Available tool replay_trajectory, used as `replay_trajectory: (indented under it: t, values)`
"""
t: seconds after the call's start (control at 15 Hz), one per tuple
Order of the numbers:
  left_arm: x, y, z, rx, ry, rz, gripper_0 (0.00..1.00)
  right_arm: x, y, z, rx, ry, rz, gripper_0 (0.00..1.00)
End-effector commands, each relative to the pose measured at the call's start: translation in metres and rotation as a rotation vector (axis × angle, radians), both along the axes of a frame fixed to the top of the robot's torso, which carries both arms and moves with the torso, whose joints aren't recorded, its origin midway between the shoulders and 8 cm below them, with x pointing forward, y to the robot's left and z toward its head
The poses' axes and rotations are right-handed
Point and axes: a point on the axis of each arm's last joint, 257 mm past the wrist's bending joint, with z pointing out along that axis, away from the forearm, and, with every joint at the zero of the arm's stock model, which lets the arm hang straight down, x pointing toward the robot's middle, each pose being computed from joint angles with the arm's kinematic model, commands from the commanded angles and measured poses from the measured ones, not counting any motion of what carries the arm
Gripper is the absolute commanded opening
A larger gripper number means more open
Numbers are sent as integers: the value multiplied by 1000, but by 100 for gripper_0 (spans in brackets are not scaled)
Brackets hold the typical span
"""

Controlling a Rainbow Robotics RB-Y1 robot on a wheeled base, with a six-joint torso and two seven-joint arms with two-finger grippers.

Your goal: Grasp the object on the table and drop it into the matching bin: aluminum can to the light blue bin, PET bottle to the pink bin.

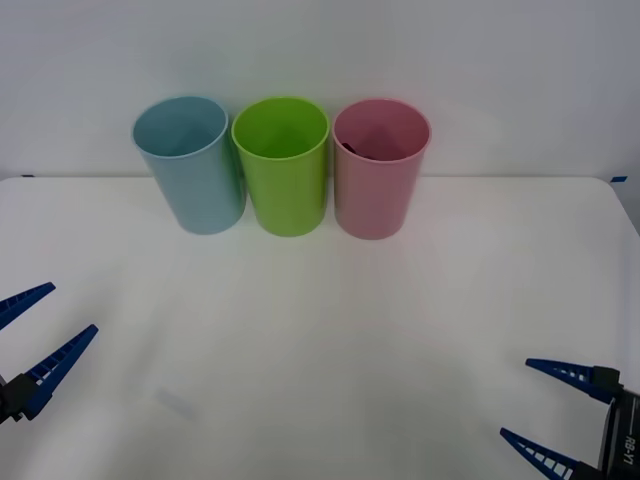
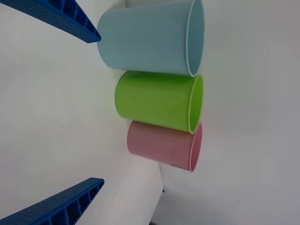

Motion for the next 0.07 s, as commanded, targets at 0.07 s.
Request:
replay_trajectory:
  t: [0.07]
  values:
    - [0, 0, 0, 0, 0, 0, 100, 0, 0, 0, 0, 0, 0, 100]
